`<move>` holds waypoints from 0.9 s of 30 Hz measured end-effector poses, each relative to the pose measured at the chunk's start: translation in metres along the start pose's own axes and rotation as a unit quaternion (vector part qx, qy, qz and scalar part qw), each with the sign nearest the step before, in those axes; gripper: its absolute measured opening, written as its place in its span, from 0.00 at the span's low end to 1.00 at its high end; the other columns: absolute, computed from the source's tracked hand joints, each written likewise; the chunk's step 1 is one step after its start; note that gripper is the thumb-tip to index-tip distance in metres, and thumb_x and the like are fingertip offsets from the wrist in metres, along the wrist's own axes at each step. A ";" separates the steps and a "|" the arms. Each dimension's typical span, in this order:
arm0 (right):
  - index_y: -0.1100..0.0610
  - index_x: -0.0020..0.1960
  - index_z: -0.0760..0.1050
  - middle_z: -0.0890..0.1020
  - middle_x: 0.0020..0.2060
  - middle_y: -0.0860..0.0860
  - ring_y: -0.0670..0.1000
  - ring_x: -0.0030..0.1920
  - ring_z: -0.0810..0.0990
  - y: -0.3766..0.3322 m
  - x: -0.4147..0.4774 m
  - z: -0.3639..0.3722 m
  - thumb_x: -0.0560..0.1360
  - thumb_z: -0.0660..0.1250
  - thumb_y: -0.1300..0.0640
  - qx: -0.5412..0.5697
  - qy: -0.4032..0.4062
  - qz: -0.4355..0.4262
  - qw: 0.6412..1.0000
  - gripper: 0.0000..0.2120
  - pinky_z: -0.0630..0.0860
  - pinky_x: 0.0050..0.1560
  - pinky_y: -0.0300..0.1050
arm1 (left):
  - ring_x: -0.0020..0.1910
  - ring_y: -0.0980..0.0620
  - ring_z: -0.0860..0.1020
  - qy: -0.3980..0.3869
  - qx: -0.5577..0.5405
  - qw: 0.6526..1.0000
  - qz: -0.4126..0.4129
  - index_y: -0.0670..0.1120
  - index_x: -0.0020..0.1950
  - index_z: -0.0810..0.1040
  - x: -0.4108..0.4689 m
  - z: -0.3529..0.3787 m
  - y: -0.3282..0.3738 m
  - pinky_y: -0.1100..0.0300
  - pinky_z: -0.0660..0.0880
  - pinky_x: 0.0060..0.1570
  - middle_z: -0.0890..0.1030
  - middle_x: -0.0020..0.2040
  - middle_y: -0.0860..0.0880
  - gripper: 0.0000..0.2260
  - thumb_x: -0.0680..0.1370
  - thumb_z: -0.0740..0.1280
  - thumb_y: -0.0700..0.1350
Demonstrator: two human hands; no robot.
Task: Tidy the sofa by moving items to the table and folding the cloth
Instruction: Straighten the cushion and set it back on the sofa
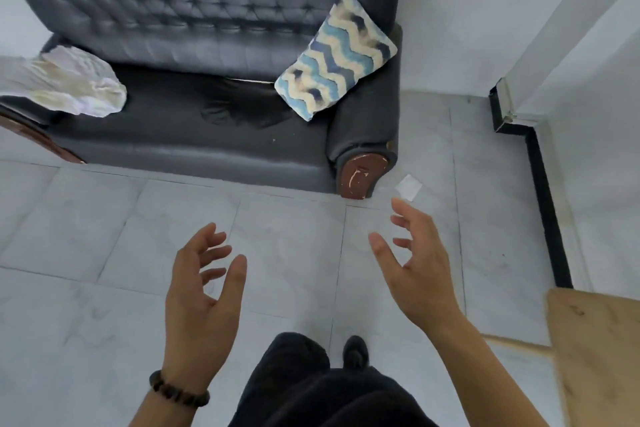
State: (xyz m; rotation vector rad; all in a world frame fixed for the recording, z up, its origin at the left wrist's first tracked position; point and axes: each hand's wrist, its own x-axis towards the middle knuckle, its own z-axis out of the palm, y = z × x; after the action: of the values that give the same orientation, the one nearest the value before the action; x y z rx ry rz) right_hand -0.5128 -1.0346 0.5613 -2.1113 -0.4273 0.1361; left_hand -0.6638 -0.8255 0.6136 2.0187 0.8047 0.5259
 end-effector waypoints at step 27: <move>0.41 0.72 0.64 0.69 0.64 0.34 0.38 0.65 0.71 0.001 0.535 0.199 0.78 0.67 0.44 -0.005 0.015 0.114 0.993 0.25 0.72 0.56 0.28 | 0.56 0.60 0.77 -0.155 -0.015 0.988 -0.018 0.54 0.66 0.68 0.605 0.186 -0.032 0.69 0.74 0.51 0.76 0.59 0.58 0.21 0.76 0.68 0.40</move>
State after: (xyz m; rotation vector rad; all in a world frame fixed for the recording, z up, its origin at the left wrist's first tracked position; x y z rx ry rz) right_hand -0.0652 -0.6877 0.4880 -2.1650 -0.1669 0.2341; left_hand -0.1340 -0.4896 0.5243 1.9905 0.6364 0.1930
